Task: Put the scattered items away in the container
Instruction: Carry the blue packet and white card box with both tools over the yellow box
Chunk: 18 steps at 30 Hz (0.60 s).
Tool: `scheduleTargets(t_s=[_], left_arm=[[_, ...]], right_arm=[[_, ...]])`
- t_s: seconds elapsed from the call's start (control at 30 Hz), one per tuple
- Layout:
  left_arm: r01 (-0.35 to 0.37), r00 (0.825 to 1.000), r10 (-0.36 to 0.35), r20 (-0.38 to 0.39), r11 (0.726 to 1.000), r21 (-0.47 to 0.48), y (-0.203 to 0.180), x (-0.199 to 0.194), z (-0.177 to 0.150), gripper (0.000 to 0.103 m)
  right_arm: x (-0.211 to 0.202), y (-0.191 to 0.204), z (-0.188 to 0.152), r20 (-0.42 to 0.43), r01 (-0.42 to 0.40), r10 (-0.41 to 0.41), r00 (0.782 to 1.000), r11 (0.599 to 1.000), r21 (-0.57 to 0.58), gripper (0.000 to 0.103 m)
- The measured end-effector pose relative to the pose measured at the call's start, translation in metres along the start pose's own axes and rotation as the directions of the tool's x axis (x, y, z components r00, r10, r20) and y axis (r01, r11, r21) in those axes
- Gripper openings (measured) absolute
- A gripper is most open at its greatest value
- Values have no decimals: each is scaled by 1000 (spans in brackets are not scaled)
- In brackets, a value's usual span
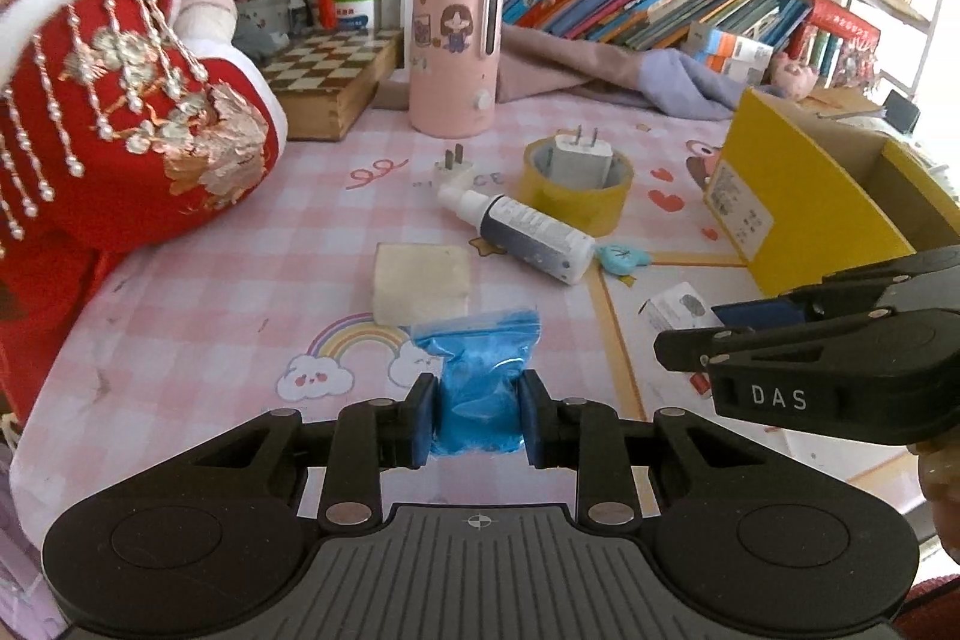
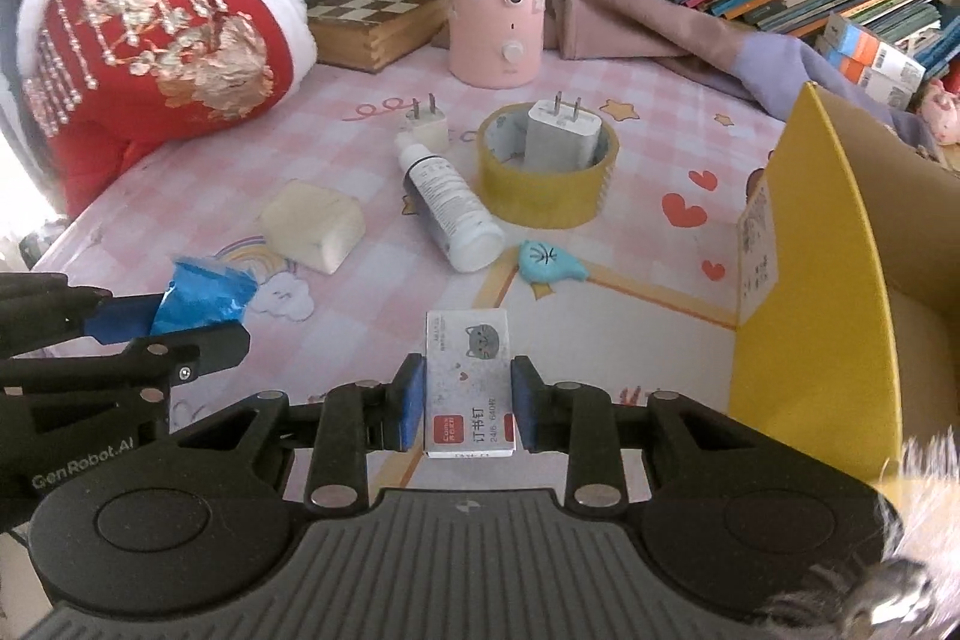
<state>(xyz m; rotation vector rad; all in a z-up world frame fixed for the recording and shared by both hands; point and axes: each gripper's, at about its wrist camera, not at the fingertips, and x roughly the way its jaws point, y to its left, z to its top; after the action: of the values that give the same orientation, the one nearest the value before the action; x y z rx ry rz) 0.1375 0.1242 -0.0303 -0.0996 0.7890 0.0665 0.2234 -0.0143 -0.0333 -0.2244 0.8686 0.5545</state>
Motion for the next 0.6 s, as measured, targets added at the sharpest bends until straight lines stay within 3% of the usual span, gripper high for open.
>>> scheduleTargets(t_s=[0.6], left_arm=[[-4,997,2,73,1000,21,-17,-86,-53,27]], right_arm=[[-81,23,-65,79,6,-9,997,999,45,28]])
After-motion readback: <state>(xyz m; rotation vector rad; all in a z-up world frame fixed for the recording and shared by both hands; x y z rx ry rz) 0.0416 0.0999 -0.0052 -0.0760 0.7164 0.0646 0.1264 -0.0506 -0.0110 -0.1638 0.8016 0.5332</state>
